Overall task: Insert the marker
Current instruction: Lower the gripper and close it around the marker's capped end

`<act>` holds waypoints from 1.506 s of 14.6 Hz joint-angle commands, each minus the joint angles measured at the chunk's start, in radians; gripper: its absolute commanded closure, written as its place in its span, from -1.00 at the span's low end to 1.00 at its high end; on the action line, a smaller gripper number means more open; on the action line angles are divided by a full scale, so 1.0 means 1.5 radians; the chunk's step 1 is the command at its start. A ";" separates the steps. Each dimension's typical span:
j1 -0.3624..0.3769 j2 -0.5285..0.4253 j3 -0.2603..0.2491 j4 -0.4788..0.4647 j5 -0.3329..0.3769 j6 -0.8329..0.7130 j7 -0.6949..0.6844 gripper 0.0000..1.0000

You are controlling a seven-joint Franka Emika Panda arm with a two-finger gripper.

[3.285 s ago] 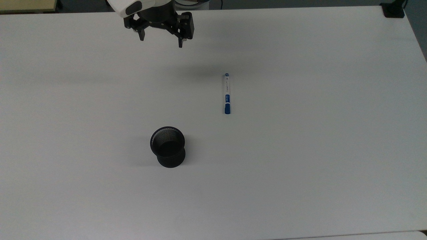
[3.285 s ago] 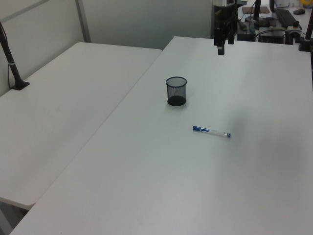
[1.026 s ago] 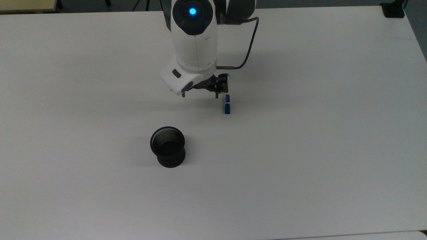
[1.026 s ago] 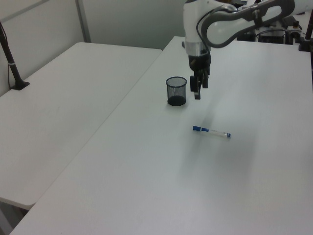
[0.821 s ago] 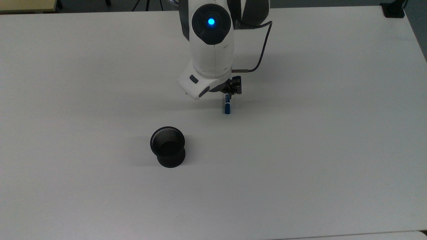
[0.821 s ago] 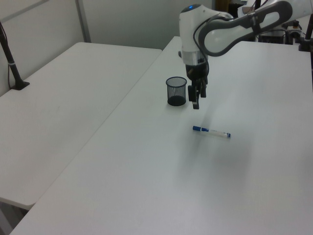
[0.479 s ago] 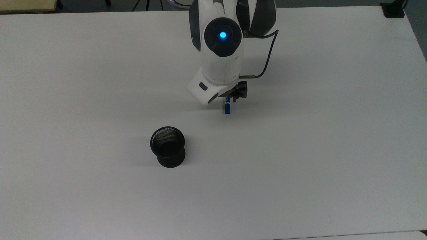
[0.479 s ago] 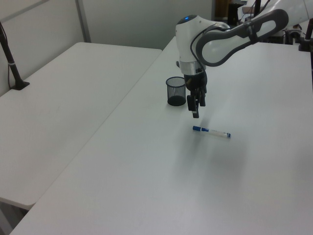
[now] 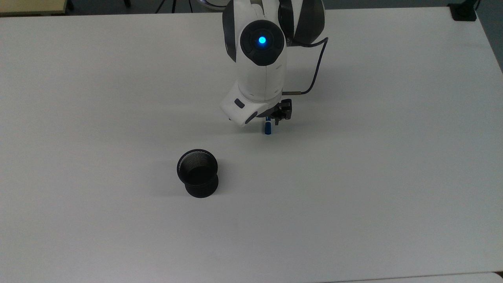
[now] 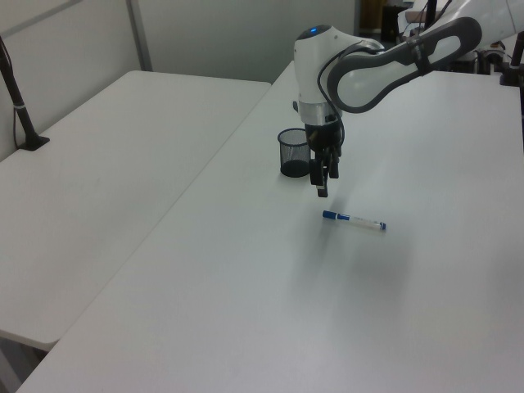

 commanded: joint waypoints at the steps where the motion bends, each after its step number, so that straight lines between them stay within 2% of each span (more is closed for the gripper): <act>1: 0.009 0.012 -0.006 0.000 0.000 0.017 0.010 -0.76; 5: 0.024 0.024 -0.006 0.001 0.000 0.020 0.027 -0.74; 9: 0.036 0.042 -0.007 0.001 -0.005 0.020 0.028 -0.63; 13: 0.038 0.044 -0.006 0.001 -0.016 0.020 0.028 -0.33; 16: 0.038 0.044 -0.006 0.000 -0.016 0.021 0.028 0.17; 22: 0.039 0.052 -0.006 0.000 -0.026 0.021 0.028 0.17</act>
